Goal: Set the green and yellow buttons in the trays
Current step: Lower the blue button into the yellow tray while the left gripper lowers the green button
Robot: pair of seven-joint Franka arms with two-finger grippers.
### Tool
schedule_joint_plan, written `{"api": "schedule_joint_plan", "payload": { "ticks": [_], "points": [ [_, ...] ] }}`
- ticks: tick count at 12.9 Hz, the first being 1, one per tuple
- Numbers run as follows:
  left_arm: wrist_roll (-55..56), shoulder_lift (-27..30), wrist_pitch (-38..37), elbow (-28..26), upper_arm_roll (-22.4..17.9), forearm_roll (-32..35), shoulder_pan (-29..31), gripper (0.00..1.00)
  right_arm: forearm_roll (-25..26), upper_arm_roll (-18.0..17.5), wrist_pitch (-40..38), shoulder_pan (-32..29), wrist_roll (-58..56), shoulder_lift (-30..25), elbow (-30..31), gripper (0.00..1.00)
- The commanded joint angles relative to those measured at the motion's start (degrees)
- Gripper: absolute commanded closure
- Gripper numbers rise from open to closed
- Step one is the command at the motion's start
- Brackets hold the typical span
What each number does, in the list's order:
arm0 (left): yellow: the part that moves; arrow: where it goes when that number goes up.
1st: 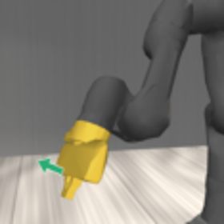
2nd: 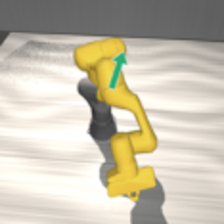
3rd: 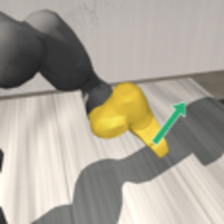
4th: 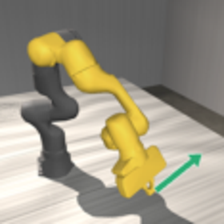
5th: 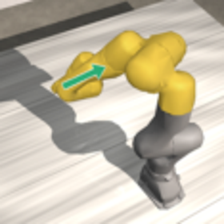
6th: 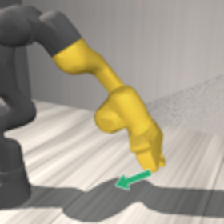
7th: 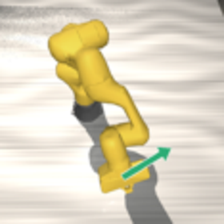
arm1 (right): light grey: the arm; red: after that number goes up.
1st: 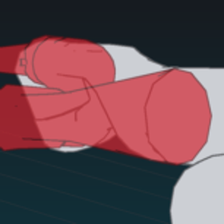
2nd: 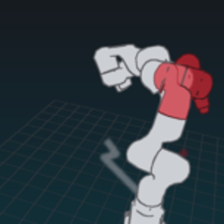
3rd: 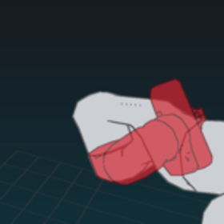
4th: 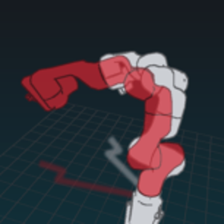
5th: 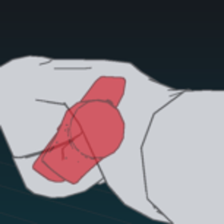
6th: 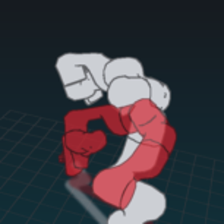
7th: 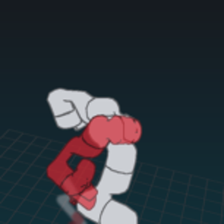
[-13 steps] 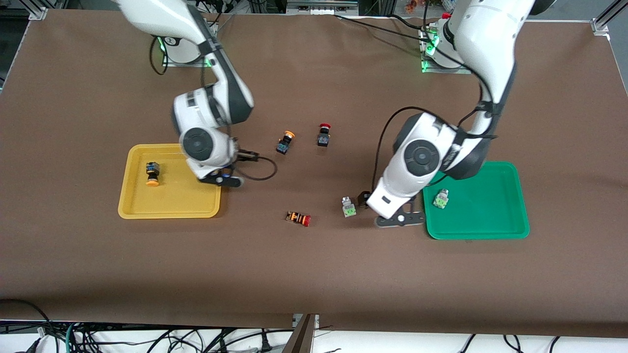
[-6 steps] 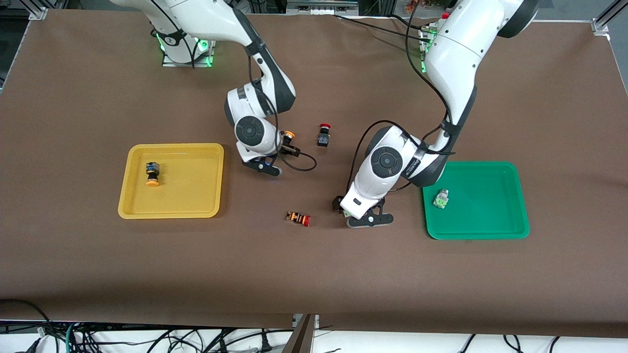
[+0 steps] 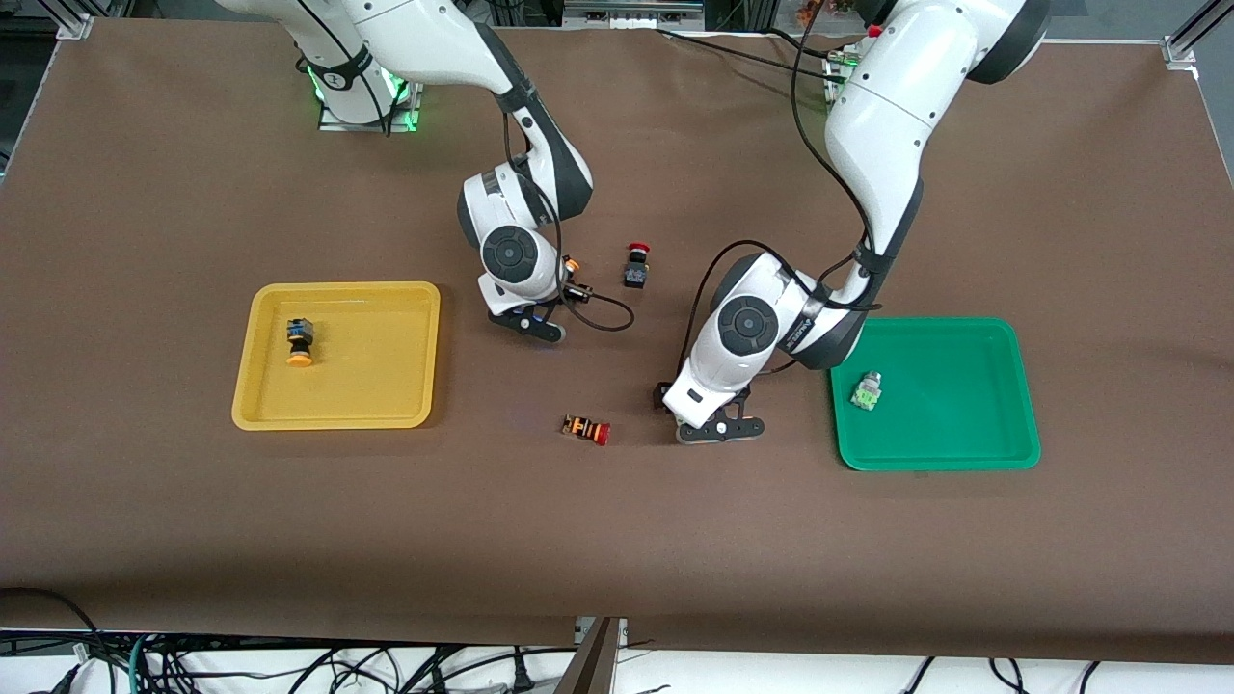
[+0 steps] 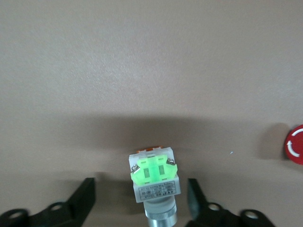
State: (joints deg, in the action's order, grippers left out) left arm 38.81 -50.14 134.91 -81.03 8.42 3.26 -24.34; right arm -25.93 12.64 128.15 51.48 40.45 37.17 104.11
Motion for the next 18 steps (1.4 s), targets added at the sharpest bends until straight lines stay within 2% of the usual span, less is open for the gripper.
{"api": "schedule_joint_plan", "payload": {
  "ticks": [1,5,8,11,14,15,17,18],
  "points": [
    [-0.4,-0.14,0.35,0.43,-0.6,-0.27,-0.8,0.89,-1.14,3.77,-2.98,0.46,-4.75,-2.54,0.13,1.0],
    [-0.23,1.43,-0.52,0.87,-0.68,-0.27,-0.19,0.96,-0.52,16.59,-10.63,0.37,-23.26,-3.95,-0.75,1.0],
    [-2.67,6.61,-11.92,1.22,-2.69,0.86,2.01,0.96,-0.43,23.2,-12.75,-0.5,-34.97,-3.16,-0.14,1.0],
    [-16.0,10.84,-20.89,1.05,-3.5,1.84,8.84,0.95,0.44,23.57,-12.49,-4.8,-43.24,-0.36,0.04,1.0],
    [-29.89,12.08,-24.51,0.43,-3.58,2.1,16.93,0.94,0.71,23.48,-11.27,-7.88,-49.14,1.58,1.0,1.0],
    [-34.89,12.08,-24.7,0.09,-3.58,2.1,19.74,0.94,0.71,23.39,-10.04,-8.15,-49.93,2.54,1.35,0.91],
    [-45.27,12.08,-23.83,-2.89,-3.5,2.19,25.28,0.94,0.62,23.57,-10.02,-8.59,-50.56,2.47,1.1,0.0],
    [-47.75,11.99,-23.12,-4.39,-3.58,2.19,26.96,0.94,0.62,23.74,-10.11,-8.94,-50.99,1.77,0.48,0.0]
  ]
}}
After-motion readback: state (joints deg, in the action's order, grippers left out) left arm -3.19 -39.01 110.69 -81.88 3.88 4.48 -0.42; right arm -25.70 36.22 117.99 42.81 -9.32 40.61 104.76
